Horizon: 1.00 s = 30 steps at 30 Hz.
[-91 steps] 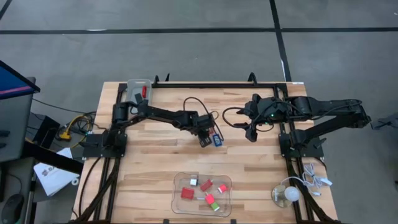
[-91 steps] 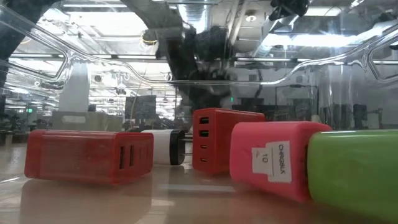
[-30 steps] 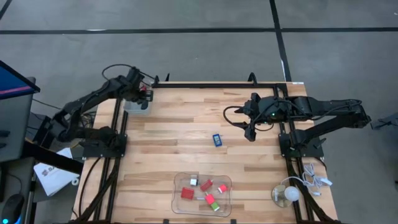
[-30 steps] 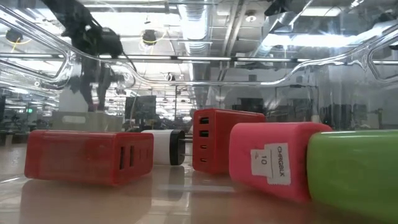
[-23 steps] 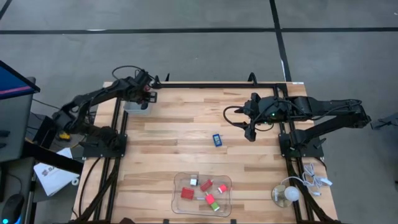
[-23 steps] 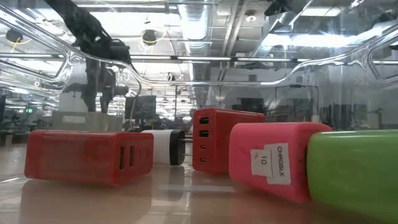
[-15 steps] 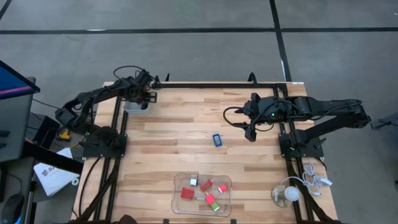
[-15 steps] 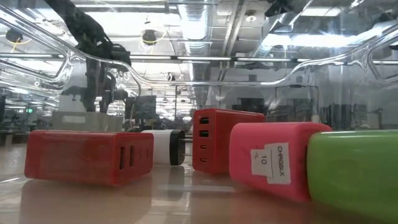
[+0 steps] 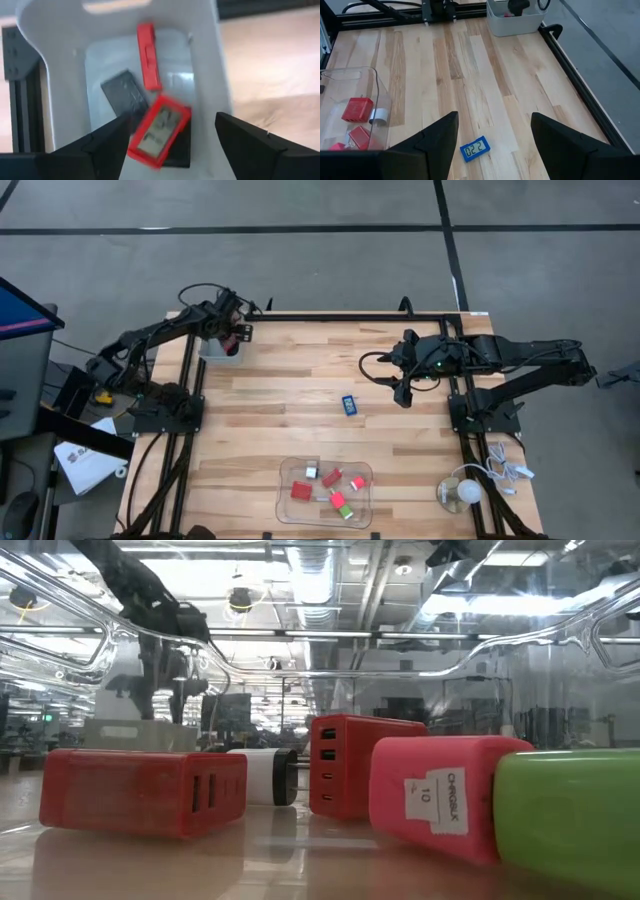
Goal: Pick & Place Office items
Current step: Put the blue digital clock into the gray bin
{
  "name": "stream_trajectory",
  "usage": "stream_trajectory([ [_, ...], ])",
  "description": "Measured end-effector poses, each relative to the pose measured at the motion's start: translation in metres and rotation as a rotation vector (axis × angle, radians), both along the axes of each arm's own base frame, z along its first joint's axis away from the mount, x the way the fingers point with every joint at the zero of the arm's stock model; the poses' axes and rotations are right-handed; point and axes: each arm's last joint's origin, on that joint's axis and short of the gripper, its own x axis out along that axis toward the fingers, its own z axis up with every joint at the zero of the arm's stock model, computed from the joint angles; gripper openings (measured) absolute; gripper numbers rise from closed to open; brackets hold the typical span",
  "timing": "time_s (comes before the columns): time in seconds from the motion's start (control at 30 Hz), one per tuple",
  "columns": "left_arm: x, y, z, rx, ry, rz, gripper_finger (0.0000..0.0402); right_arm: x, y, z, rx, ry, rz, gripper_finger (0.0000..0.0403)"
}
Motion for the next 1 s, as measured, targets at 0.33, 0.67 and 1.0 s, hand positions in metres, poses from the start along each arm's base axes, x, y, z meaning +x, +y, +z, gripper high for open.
stream_trajectory([
  [0.33, -0.008, -0.029, 0.060, 0.187, -0.262, -0.227, 0.0278, 0.000, -0.001, 0.000, -0.001, 0.000, -0.005, 0.0244],
  [0.67, 0.054, -0.114, 0.054, 0.000, -0.571, -0.979, 0.0254, 0.000, -0.001, 0.000, -0.001, 0.000, -0.005, 0.0244],
  [1.0, 0.121, -0.177, 0.053, 0.289, -0.497, -1.233, 0.0253, -0.005, -0.004, -0.020, -0.007, 0.192, -0.121, 0.0241],
])
